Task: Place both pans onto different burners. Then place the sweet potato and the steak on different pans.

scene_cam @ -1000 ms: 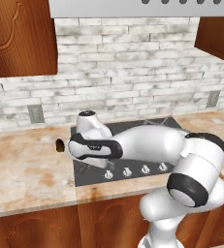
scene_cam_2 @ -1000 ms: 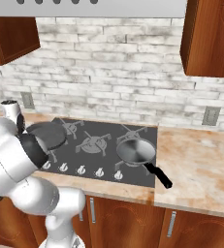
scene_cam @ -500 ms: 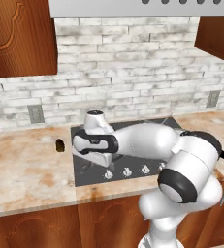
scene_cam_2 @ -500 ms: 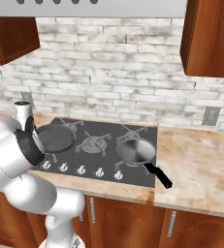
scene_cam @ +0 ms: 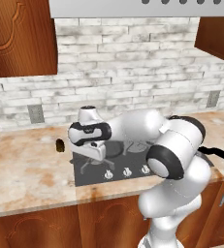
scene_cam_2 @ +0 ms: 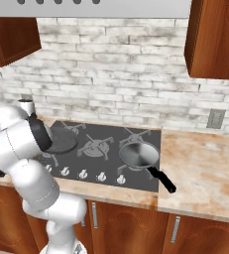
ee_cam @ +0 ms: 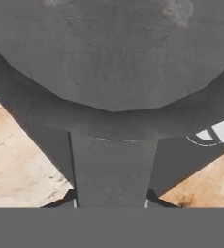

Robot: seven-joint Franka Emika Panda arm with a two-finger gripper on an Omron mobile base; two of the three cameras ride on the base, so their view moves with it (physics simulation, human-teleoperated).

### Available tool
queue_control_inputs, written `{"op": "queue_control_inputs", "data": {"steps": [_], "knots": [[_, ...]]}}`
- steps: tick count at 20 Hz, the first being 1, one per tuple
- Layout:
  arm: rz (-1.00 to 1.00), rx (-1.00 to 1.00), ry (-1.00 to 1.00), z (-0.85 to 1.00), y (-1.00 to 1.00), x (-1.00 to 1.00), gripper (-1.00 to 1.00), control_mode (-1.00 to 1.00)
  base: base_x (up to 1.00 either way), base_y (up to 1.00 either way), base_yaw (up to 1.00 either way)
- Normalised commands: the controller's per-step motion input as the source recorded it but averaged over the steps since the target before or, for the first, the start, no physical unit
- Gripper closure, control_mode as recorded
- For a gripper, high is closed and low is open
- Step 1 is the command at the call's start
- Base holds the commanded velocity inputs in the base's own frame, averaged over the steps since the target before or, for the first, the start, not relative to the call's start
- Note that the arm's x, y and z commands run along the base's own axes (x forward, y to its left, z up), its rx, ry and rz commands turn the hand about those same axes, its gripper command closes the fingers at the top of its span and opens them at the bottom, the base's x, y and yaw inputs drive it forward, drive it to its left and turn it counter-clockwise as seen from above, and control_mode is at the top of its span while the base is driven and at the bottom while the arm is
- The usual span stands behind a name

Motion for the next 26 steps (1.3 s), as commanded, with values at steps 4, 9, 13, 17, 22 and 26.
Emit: {"op": "queue_control_inputs", "data": {"steps": [4,9,13,17,22,26], "knots": [[0.0,-0.06,0.01,-0.16,0.26,-0.02,1.0,-1.0,0.0,0.0,0.0],[0.0,-0.02,0.0,-0.1,0.2,-0.08,1.0,-1.0,0.0,0.0,0.0],[0.0,0.0,0.0,-0.05,0.06,0.0,1.0,-1.0,0.0,0.0,0.0],[0.0,0.0,0.03,-0.09,0.06,0.0,1.0,-1.0,0.0,0.0,0.0],[0.0,0.0,0.01,-0.04,0.06,0.0,-1.0,-1.0,0.0,0.0,0.0],[0.0,0.0,0.0,0.0,0.0,0.0,-1.0,-1.0,0.0,0.0,0.0]]}}
